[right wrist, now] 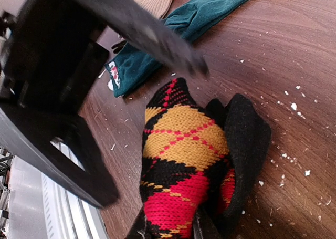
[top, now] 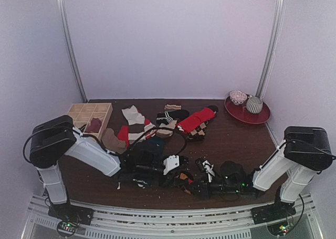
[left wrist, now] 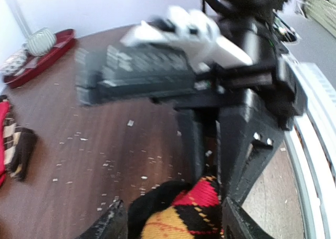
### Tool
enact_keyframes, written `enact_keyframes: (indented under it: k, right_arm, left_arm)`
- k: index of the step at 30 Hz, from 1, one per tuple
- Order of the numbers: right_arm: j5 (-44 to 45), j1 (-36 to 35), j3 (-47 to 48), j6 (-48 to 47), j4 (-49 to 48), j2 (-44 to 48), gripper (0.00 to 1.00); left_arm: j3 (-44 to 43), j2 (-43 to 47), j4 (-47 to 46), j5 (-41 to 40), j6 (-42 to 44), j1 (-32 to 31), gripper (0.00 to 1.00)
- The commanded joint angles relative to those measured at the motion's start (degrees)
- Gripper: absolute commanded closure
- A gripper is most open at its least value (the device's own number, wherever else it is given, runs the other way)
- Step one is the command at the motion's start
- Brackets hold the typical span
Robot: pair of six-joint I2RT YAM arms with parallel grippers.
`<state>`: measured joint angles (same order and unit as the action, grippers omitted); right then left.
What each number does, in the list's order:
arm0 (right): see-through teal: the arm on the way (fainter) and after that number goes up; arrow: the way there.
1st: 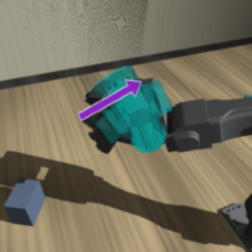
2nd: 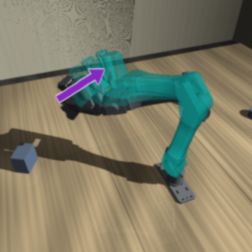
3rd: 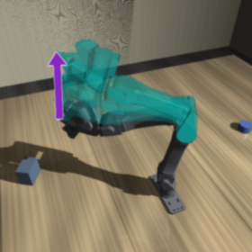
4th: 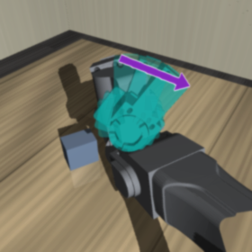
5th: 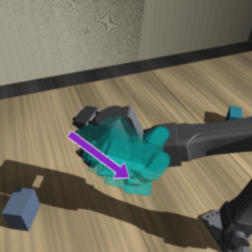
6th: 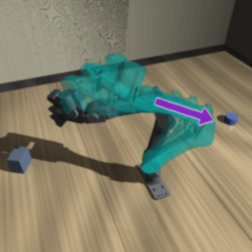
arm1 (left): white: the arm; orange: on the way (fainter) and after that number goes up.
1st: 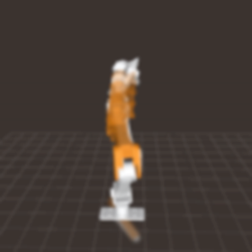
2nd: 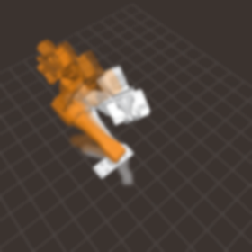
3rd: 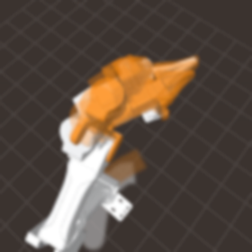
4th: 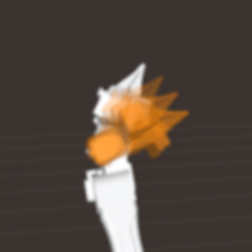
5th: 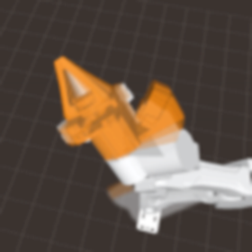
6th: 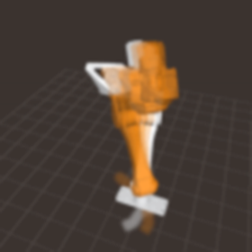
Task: Roll the socks
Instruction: Roll a pair of socks at the center of the board.
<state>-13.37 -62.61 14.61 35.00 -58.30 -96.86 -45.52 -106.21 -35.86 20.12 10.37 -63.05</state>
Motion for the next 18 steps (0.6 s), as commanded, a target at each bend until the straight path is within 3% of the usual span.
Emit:
enact_keyframes:
  k: [1,9,18]
  right_arm:
    - [-3.41,-0.16,-3.43,1.20,20.26,-4.34,0.87]
    - [-2.98,0.87,-3.80,0.72,20.68,-3.86,0.87]
    - [-3.31,1.73,-3.54,0.68,21.49,-4.15,0.87]
  left_arm:
    - [-2.80,-4.20,1.94,8.57,3.93,0.47,0.42]
    - [5.07,-2.08,-3.75,8.13,-0.43,0.47,0.46]
    - [4.30,-4.12,-2.94,8.15,-0.83,0.47,0.53]
